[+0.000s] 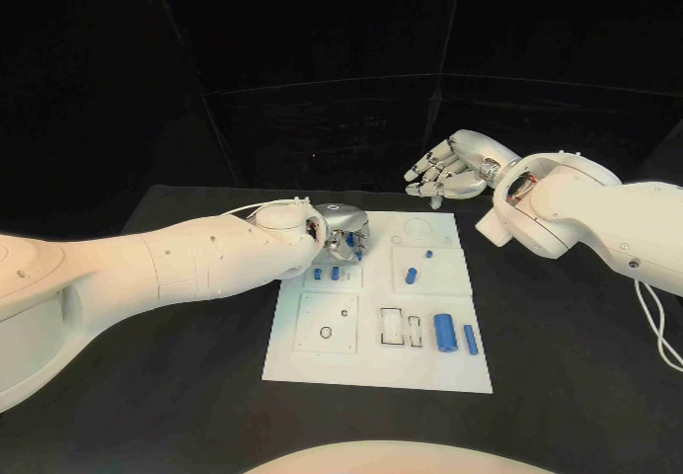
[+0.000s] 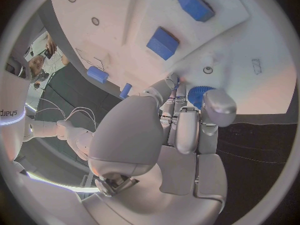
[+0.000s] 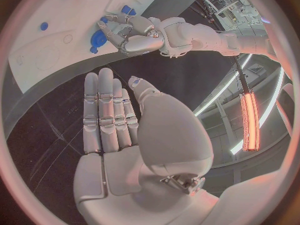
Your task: Assemble the parts on the task board
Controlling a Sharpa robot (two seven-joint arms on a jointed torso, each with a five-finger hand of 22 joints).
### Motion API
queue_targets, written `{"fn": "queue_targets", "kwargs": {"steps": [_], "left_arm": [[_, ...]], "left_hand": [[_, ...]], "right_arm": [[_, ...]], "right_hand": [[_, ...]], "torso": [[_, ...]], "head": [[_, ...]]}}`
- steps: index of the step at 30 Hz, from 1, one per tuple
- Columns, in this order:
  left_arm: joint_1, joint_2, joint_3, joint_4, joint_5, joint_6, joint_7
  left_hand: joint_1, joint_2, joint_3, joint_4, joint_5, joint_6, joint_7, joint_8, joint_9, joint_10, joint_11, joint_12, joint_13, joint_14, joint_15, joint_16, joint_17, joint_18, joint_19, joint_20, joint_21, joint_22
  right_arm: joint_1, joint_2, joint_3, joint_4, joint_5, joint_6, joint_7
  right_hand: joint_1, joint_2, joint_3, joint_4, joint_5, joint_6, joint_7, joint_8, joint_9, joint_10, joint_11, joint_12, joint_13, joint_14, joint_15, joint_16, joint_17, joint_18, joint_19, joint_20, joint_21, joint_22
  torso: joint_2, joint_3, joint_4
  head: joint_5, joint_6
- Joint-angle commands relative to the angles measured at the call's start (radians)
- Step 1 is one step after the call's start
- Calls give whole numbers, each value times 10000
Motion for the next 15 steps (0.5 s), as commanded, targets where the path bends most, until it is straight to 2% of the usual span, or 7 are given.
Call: {"fn": "queue_targets", "kwargs": {"steps": [1, 4, 6, 11, 15], "left_arm": [[13, -137, 20, 180, 92, -596, 180], [18, -287, 76, 357, 152, -697, 184], [23, -468, 219, 561, 183, -759, 169], [42, -853, 465, 951, 231, -849, 144], [63, -1185, 565, 1244, 360, -833, 90]], "left_hand": [[-187, -67, 198, -23, 24, 108, 8, -121, -29, 142, 3, -172, 18, 216, -41, 70, -36, -145, 50, -4, 68, 60], [-202, -80, 224, -29, 25, 116, 9, -132, -32, 155, 4, -195, 19, 217, -40, 71, -40, -146, 50, -3, 74, 68], [-252, -117, 297, -44, 23, 142, 12, -164, -38, 199, 8, -257, 23, 216, -39, 70, -61, -146, 47, -2, 87, 85], [-278, -135, 331, -50, 23, 158, 11, -177, -40, 225, 6, -284, 26, 218, -39, 74, -63, -146, 44, -1, 92, 93], [-310, -165, 375, -61, 23, 187, 6, -192, -41, 264, 1, -319, 31, 219, -42, 78, -67, -149, 47, -1, 112, 119]], "right_arm": [[20, -9, 6, 4, -21, -60, 106], [20, -10, 6, -4, -21, -63, 112], [20, -16, 6, -10, -21, -65, 115], [20, -29, 6, -33, -21, -68, 116], [20, -27, 6, -54, -21, -57, 119]], "right_hand": [[-16, 1, -12, 56, 37, -29, 25, 61, 8, -60, 2, 47, -10, -39, -12, -49, 14, 32, 20, 48, -27, -15], [-16, 1, -12, 56, 37, -29, 25, 61, 8, -60, 2, 47, -10, -39, -12, -49, 14, 32, 20, 48, -27, -15], [-16, 1, -12, 56, 37, -29, 25, 61, 8, -60, 2, 47, -10, -39, -12, -49, 14, 32, 20, 48, -27, -15], [-16, 1, -12, 56, 37, -29, 25, 61, 8, -60, 2, 47, -10, -39, -12, -49, 14, 32, 20, 48, -27, -15], [-16, 1, -12, 56, 37, -29, 25, 61, 8, -60, 2, 47, -10, -39, -12, -49, 14, 32, 20, 48, -27, -15]], "torso": [[-7, 2, 8], [-13, 0, 8], [-12, -1, 12], [-12, 3, 22], [-7, -3, 14]], "head": [[-11, 22], [-14, 21], [-15, 28], [1, 51], [14, 60]]}}
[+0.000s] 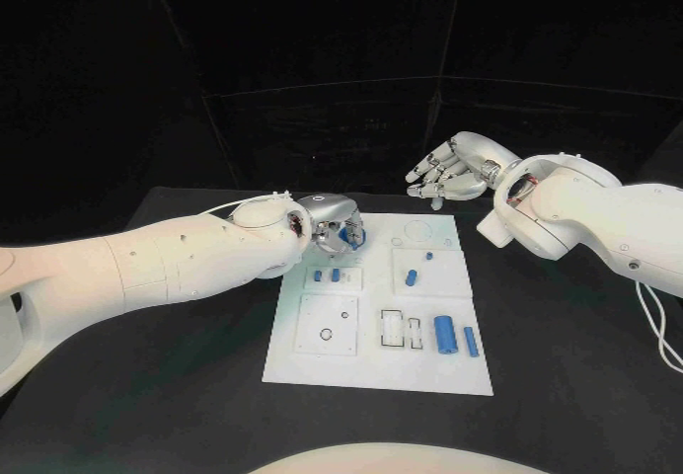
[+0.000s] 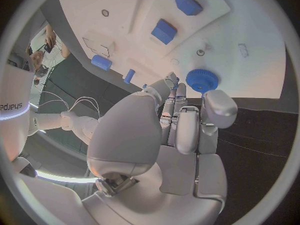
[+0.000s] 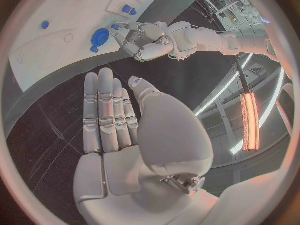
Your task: Assemble the parts on the task board
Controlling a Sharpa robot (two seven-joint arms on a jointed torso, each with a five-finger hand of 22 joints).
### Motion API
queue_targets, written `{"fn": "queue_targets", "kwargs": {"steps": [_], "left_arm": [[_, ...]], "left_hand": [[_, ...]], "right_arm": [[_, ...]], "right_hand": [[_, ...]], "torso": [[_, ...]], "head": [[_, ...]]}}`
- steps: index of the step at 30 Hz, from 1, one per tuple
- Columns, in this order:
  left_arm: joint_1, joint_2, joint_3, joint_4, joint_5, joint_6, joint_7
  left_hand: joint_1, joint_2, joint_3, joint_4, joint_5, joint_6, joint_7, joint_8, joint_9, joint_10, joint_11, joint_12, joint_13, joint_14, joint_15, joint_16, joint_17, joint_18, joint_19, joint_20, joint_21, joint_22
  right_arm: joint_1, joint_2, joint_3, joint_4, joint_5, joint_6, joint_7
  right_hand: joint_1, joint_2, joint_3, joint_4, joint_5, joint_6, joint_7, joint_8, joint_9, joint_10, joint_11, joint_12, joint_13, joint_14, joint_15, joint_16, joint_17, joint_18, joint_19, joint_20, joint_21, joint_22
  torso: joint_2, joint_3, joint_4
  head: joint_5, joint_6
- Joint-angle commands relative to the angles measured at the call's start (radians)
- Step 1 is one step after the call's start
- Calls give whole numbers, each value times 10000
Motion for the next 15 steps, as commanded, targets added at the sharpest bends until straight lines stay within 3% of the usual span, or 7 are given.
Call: {"fn": "queue_targets", "kwargs": {"steps": [1, 7, 15], "left_arm": [[25, -214, 42, 220, 234, -206, 8], [46, -732, 79, 531, 531, 222, -258], [47, -976, 70, 519, 636, 584, -396]], "left_hand": [[-106, -33, 88, 0, 22, 97, 13, -68, -5, 92, -1, -78, 19, 219, -42, 39, -15, -150, 47, -4, 54, 31], [-182, -92, 120, 4, 21, 104, 12, -105, -13, 119, 2, -135, 21, 215, -42, 33, -46, -150, 45, -6, 68, 51], [-257, -131, 137, 24, 21, 122, 2, -129, -16, 149, -2, -178, 25, 207, -42, 22, -83, -157, 47, -6, 98, 92]], "right_arm": [[20, 0, 5, -12, -21, -52, 106], [20, -9, 4, -37, -21, -35, 92], [19, 1, 3, -50, -21, -26, 92]], "right_hand": [[-16, 1, -11, 56, 43, -29, 25, 61, 8, -60, 2, 47, -12, -39, -12, -49, 16, 32, 21, 48, -27, -16], [-16, 1, -11, 56, 43, -29, 25, 61, 8, -60, 2, 47, -12, -39, -12, -49, 16, 32, 21, 48, -27, -16], [-16, 1, -11, 56, 43, -29, 25, 61, 8, -60, 2, 47, -12, -39, -12, -49, 16, 32, 21, 48, -27, -16]], "torso": [[6, -2, -4], [9, 1, 1], [9, 0, -16]], "head": [[22, 5], [29, -11], [106, -13]]}}
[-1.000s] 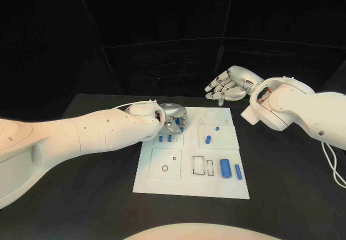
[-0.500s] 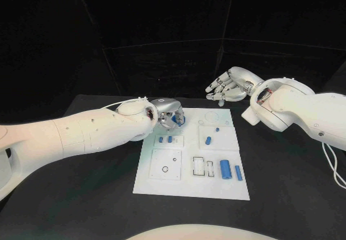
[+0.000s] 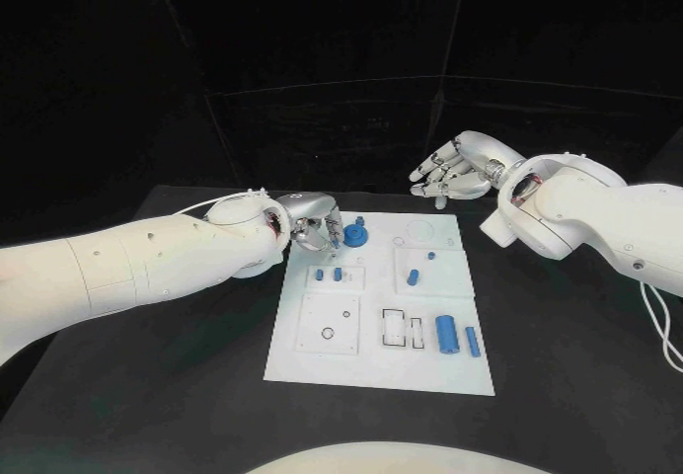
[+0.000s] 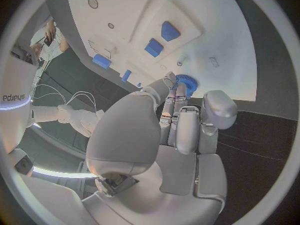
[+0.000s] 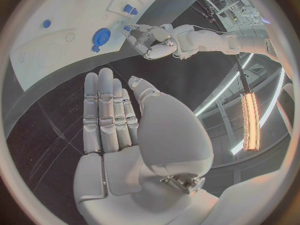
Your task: Assemble the parts on the task board
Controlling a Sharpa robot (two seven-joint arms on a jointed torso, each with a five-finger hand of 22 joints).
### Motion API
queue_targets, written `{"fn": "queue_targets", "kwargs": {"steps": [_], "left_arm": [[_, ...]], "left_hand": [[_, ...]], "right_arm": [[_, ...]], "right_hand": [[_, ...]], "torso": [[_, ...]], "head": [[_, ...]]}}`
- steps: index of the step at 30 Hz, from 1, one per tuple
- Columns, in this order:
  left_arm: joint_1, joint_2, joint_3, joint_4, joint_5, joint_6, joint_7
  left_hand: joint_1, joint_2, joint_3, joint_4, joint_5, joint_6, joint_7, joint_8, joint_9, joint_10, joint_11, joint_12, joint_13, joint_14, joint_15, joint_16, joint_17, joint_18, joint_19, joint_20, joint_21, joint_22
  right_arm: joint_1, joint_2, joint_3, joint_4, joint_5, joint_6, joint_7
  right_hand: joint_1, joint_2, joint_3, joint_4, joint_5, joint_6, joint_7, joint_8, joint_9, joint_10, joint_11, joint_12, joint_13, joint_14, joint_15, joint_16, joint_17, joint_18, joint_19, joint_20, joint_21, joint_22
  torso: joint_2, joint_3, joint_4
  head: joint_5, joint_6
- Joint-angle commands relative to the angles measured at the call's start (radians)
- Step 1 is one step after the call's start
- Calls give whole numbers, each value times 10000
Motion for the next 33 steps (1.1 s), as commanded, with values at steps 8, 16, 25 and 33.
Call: {"fn": "queue_targets", "kwargs": {"steps": [8, 16, 25, 33], "left_arm": [[-14, 90, -21, -270, 406, 482, -132], [-66, 291, -37, -498, 437, 579, -131], [-89, 397, -49, -582, 429, 734, -152], [-92, 424, -94, -585, 395, 871, -210]], "left_hand": [[-162, -12, 59, 7, 19, 76, -5, -39, 1, 112, -8, -79, 23, 198, -46, 9, -46, -154, 41, -9, 25, 0], [-172, -20, 64, 7, 19, 88, -8, -41, 2, 130, -14, -84, 26, 192, -49, 0, -69, -161, 50, -11, 57, 39], [-188, -35, 68, 8, 19, 105, -11, -43, 4, 155, -18, -92, 31, 185, -53, -10, -92, -158, 46, -15, 55, 38], [-193, -39, 73, 7, 19, 119, -15, -43, 6, 172, -23, -95, 35, 182, -56, -12, -98, -158, 43, -17, 54, 38]], "right_arm": [[18, -3, 5, -3, -21, -30, 82], [18, 24, 5, -6, -21, -24, 90], [18, 35, 4, -11, -21, -22, 86], [17, 38, 4, -14, -21, -23, 86]], "right_hand": [[-16, 1, -11, 56, 44, -29, 25, 61, 8, -60, 2, 47, -13, -39, -12, -49, 17, 33, 21, 48, -27, -17], [-16, 1, -11, 56, 44, -29, 25, 61, 8, -60, 2, 47, -13, -39, -12, -49, 17, 33, 21, 48, -27, -17], [8, 7, -2, 59, 49, -21, 20, 73, 10, -60, -5, 61, -19, -37, -16, -50, 43, 35, 29, 47, -34, -20], [8, 7, -2, 59, 49, -21, 20, 73, 10, -60, -5, 61, -19, -37, -16, -50, 43, 35, 29, 47, -34, -20]], "torso": [[9, 4, -38], [12, 3, -35], [5, 1, -32], [3, 7, -28]], "head": [[32, 5], [41, -13], [29, -47], [29, -45]]}}
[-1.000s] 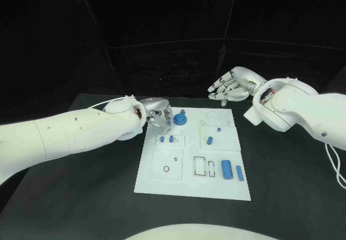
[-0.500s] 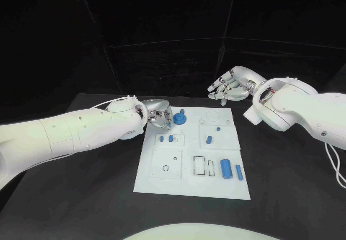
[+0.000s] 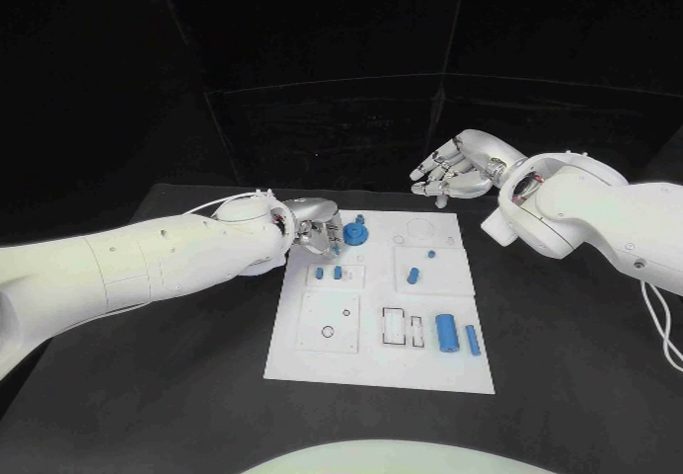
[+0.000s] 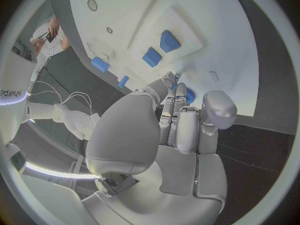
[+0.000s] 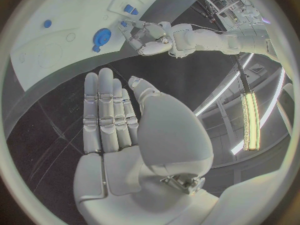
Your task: Assemble the parts on the task board
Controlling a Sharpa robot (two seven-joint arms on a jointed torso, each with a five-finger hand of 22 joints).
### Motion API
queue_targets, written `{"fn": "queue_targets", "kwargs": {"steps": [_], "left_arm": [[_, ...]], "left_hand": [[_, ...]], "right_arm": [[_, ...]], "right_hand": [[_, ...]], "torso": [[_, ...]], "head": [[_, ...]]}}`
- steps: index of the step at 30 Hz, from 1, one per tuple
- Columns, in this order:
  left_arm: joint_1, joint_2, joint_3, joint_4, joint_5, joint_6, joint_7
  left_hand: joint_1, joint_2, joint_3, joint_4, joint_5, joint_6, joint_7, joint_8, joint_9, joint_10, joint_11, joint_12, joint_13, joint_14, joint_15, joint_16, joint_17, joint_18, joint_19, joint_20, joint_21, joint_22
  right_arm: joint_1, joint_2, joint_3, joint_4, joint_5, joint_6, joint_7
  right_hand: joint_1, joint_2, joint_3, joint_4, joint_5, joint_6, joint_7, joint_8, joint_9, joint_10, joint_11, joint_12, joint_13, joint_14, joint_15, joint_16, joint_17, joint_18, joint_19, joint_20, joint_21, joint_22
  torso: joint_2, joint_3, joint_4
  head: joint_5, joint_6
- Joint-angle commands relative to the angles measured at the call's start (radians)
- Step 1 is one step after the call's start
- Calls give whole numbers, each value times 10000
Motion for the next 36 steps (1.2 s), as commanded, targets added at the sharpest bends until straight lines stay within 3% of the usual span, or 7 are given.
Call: {"fn": "queue_targets", "kwargs": {"steps": [1, 28, 36], "left_arm": [[9, 3, -9, 2, 8, 220, -92], [8, 25, -31, -35, -32, 346, -122], [8, 62, -101, -64, -31, 500, -58]], "left_hand": [[-79, 3, 75, 8, 19, 83, 21, -42, 14, 81, -4, -56, 13, 182, -57, -12, -15, -159, 45, -18, 55, 8], [-88, -24, 85, -4, 18, 110, 10, -48, 16, 117, -14, -70, 20, 174, -67, -17, -32, -155, 34, -25, 46, 2], [-292, -242, 50, 41, 17, -180, 110, -304, -69, -127, 97, -351, -27, 142, 3, -48, -131, -160, -6, 7, 15, -13]], "right_arm": [[19, 5, 5, 8, -20, -24, 86], [19, 10, 4, 8, -20, -28, 82], [19, -3, 4, 22, -20, -28, 77]], "right_hand": [[7, 7, -2, 60, 50, -21, 20, 34, 10, -60, -5, 61, -9, -37, -16, -50, 9, 34, 29, 46, -34, -13], [7, 7, -2, 60, 50, -21, 20, 34, 10, -60, -5, 61, -9, -37, -16, -50, 9, 34, 29, 46, -34, -13], [7, 7, -2, 60, 50, -21, 20, 34, 10, -60, -5, 61, -9, -37, -16, -50, 9, 34, 29, 46, -34, -13]], "torso": [[-5, 4, 7], [3, 5, 1], [-6, 10, 6]], "head": [[-1, -1], [18, -21], [-4, -35]]}}
